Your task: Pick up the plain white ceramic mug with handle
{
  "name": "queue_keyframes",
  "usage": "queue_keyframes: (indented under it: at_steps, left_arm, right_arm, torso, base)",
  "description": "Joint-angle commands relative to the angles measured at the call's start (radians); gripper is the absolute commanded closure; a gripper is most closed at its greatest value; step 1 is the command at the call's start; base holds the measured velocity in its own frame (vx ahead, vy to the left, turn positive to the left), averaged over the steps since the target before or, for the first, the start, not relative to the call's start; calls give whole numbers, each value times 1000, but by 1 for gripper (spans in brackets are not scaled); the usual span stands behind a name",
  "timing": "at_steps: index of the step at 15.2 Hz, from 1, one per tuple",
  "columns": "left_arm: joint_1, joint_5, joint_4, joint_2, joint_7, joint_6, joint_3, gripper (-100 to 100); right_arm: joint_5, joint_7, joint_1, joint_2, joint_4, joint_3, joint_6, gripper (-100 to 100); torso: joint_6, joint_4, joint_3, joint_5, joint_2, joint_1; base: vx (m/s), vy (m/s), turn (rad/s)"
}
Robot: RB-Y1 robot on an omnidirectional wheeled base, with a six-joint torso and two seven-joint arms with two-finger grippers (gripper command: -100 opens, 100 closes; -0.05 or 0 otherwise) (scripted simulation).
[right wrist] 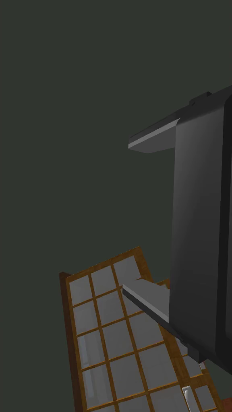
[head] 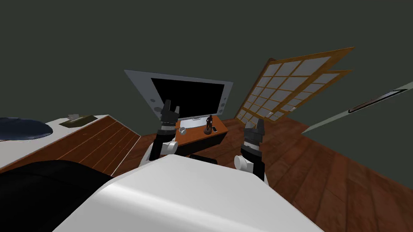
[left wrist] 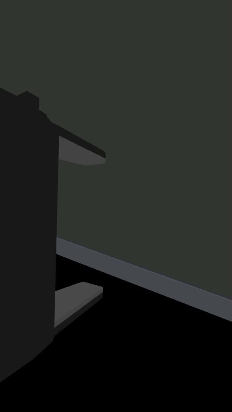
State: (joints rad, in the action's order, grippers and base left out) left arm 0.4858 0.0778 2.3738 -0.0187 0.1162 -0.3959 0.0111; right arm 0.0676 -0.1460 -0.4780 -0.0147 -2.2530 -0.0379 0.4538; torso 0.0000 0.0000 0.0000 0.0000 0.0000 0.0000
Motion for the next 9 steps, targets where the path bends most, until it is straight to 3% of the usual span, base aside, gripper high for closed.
queue_keyframes:
  at_steps: [1,5,8,9]
  left_arm:
    - [-5,-15,-23,37,0,23,-3,-100]
    - [-25,-70,-106,125,2,103,-14,-100]
    - [-32,-89,-135,150,2,134,-18,-100]
    - [-39,-110,-166,176,3,165,-23,-100]
  right_arm:
    - [0,0,0,0,0,0,0,0]
    - [0,0,0,0,0,0,0,0]
    - [0,0,0,0,0,0,0,0]
    - [0,0,0,0,0,0,0,0]
  torso:
    - [0,0,0,0,0,0]
    - [1,0,0,1,1,4]
    - [0,0,0,1,1,5]
    - [0,0,0,1,1,5]
  base:
    - [-4,11,-70]
    - [-14,51,-174]
    - [-11,55,-117]
    - [-20,45,-144]
